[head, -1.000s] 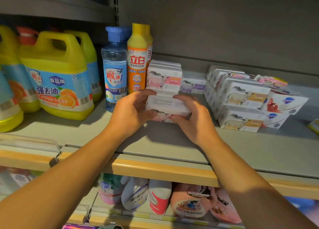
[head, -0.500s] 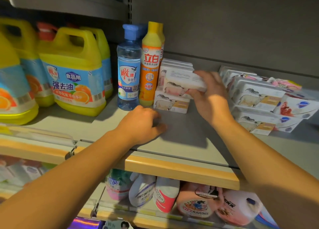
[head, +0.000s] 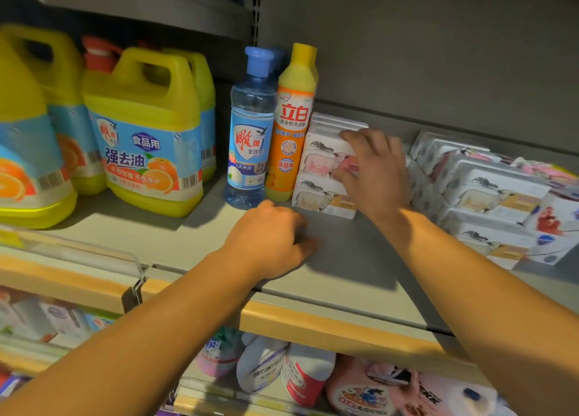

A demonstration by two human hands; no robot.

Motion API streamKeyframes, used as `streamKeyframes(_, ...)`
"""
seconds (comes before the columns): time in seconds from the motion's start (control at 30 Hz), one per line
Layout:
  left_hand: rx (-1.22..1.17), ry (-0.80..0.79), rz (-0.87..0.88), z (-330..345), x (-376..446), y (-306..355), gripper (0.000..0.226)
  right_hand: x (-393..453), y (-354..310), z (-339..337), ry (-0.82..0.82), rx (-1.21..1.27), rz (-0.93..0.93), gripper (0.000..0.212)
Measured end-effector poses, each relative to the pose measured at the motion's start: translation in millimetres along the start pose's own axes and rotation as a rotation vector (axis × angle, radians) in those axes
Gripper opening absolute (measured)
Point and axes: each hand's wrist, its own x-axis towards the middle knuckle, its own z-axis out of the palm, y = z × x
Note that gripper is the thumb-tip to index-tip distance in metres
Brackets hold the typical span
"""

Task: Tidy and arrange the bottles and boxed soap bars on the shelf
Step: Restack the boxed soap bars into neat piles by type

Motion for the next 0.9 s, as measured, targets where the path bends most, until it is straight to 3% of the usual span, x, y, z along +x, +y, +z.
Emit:
streamKeyframes(0.67,-0.025,0.045,0.023,1,1,-1,0.048,15,11,7,-0.076,0.115,0.046,0.055)
streamKeyframes(0.8,-0.073,0.067,0.035,2,3,-3,0.038,-2,38,5,0.078,0.31,0.312,0.047)
streamKeyframes(0.9,-0.145,0.081,0.011,2,6,-3,0.035,-8,65,14,0.006,0.278,0.465,0.051)
